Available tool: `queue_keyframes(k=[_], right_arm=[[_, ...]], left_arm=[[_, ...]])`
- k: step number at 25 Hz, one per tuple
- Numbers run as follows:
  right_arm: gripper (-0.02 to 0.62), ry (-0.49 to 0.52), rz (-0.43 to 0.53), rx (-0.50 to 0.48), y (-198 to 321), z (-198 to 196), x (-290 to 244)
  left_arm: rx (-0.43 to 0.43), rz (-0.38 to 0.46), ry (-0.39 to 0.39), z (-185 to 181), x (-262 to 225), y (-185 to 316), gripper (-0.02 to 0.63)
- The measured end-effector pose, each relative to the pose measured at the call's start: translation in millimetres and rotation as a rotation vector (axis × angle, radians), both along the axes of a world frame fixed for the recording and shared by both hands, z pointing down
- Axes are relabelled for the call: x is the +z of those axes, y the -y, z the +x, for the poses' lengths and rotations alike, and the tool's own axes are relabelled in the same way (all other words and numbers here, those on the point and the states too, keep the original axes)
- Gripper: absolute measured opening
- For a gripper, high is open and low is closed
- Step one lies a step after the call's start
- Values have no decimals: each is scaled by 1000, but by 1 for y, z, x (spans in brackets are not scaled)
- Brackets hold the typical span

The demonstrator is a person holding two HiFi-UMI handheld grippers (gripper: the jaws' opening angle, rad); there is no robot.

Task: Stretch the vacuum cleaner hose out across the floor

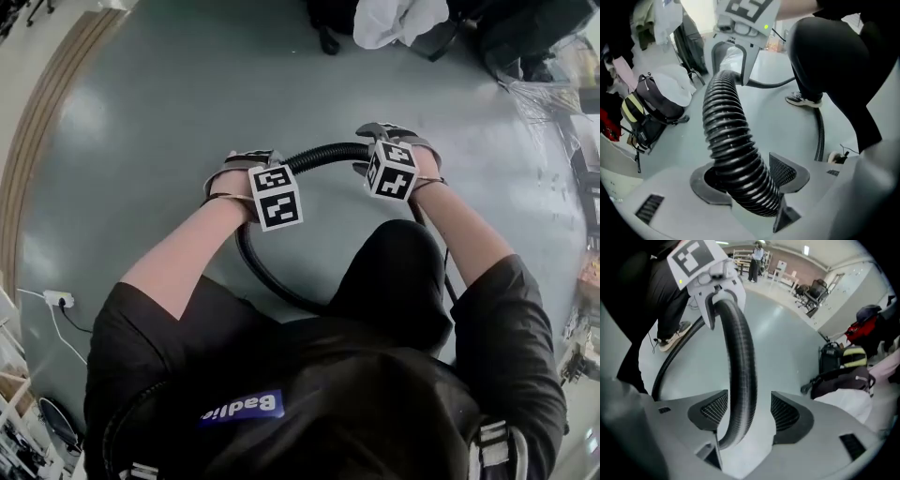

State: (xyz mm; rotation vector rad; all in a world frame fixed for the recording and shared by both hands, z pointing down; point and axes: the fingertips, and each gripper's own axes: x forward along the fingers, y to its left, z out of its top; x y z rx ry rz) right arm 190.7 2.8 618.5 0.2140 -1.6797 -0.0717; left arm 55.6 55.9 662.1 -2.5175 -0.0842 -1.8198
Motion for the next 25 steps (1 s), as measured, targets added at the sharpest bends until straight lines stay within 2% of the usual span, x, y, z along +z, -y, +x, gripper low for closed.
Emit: queue_keyframes(k=[2, 4, 7, 8, 9, 10, 12, 13, 16, 18, 21, 22, 23, 25], right_arm=[[270, 47, 44, -76, 0, -59, -21], [270, 65, 72, -152, -2, -115, -30], [268, 69, 142, -163, 16, -169, -35], [229, 80, 172, -137, 26, -177, -40], [98, 91, 200, -106, 36, -182, -45], [86, 93, 218, -78, 45, -184, -50], [86, 87, 228, -25, 59, -191, -57], [86, 86, 226, 6, 65, -195, -61], [88, 71, 214, 130, 82, -198, -74], [92, 68, 194, 231, 89, -192, -88], [92, 107, 186, 348, 106, -192, -122], [100, 113, 189, 356, 113, -194, -132], [100, 118, 192, 353, 119, -196, -140], [100, 149, 193, 352, 128, -195, -152]], left_arm=[[41, -5, 51, -16, -15, 9, 259], [76, -12, 62, -29, -36, 16, 259], [122, -3, 52, -46, -68, 28, 262], [122, 6, 32, -52, -76, 33, 268], [108, 34, -10, -56, -83, 39, 273], [78, 86, -77, -59, -92, 48, 282], [-32, 195, -235, -70, -111, 72, 368], [-106, 207, -296, -79, -118, 82, 376], [-297, 127, -383, -123, -129, 95, 442], [-393, 87, -444, -144, -138, 93, 443], [-563, -5, -565, -150, -138, 89, 443], [-622, 8, -590, -151, -133, 94, 468], [-662, 63, -580, -155, -126, 101, 469], [-658, 231, -456, -171, -108, 121, 468]])
